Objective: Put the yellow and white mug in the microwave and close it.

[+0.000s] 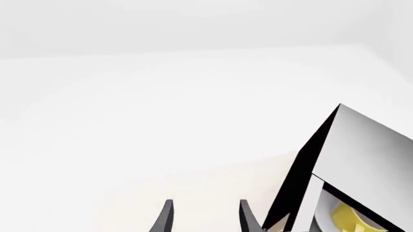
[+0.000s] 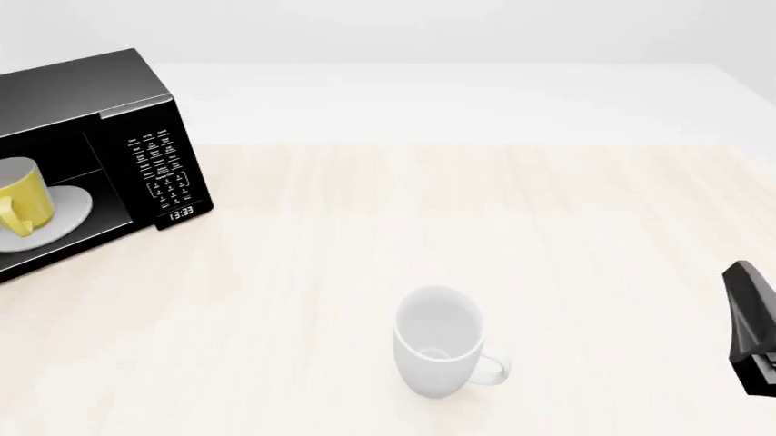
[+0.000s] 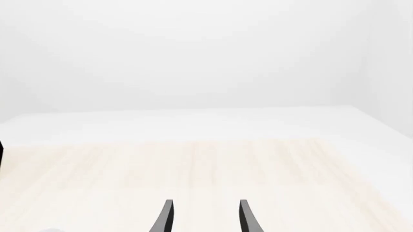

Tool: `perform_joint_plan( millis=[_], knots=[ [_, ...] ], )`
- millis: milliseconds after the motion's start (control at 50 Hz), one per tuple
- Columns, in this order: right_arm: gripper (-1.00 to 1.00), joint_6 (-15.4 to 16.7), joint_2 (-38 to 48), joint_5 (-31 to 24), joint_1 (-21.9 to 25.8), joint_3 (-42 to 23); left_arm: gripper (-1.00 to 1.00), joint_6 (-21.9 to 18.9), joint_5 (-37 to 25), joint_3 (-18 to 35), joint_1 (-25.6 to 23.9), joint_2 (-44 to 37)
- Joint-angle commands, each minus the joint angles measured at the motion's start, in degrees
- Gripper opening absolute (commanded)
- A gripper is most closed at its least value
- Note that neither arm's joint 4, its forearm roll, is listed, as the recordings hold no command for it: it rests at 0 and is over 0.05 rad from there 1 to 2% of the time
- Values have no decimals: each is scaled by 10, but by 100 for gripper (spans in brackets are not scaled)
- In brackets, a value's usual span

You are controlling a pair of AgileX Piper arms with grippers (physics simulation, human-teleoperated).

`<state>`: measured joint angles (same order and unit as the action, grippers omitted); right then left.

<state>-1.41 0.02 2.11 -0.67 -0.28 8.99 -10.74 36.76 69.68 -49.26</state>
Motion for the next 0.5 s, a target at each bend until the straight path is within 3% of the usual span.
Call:
perform_joint_plan(
  millis=[20,500],
  knots=[
    [100,0,0,0,0,0,100,-10,17,-7,30,-30],
    [100,0,0,0,0,0,100,-43,65,-35,62,-106]
  ],
)
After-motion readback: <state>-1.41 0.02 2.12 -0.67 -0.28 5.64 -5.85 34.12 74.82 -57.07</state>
